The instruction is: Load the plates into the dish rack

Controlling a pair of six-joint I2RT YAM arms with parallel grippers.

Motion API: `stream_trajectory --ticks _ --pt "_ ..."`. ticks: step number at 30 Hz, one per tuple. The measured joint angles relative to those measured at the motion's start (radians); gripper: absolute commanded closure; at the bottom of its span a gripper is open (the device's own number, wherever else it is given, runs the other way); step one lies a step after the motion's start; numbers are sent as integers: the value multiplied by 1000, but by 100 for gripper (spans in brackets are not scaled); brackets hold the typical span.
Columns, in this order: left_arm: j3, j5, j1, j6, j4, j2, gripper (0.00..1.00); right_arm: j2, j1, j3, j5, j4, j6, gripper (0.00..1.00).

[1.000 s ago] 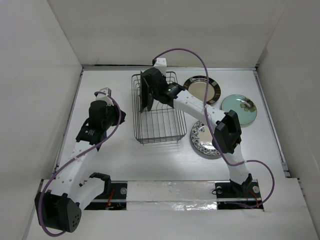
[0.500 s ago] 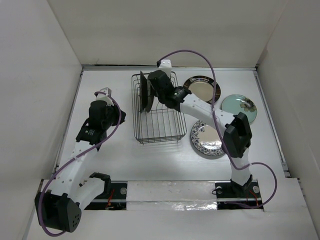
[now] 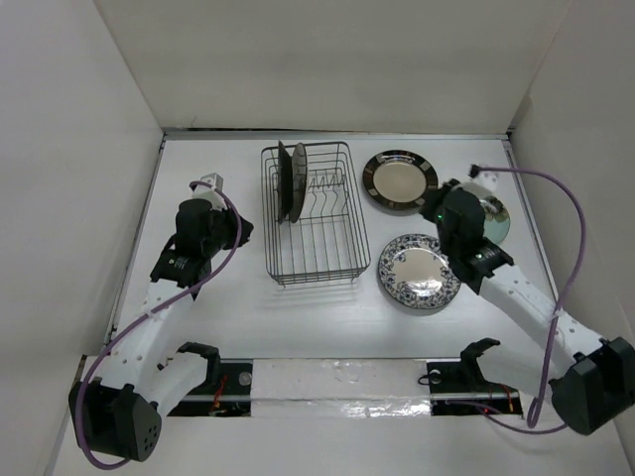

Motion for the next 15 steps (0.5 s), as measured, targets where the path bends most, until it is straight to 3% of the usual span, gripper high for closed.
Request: stream_trajectory --ticks 2,3,6,10,15 --pt "0 22 0 0 5 0 100 -55 -158 -121 -28 21 51 96" --pt "0 34 0 0 8 0 100 -72 -237 -176 -56 29 76 77" --pt "0 57 0 0 14 -1 100 -109 -464 -317 -139 63 155 40" --pt "0 61 0 1 14 -11 98 -72 -693 -409 -266 148 254 33" --pt "0 71 0 8 16 -26 81 37 -805 -468 -376 248 333 34"
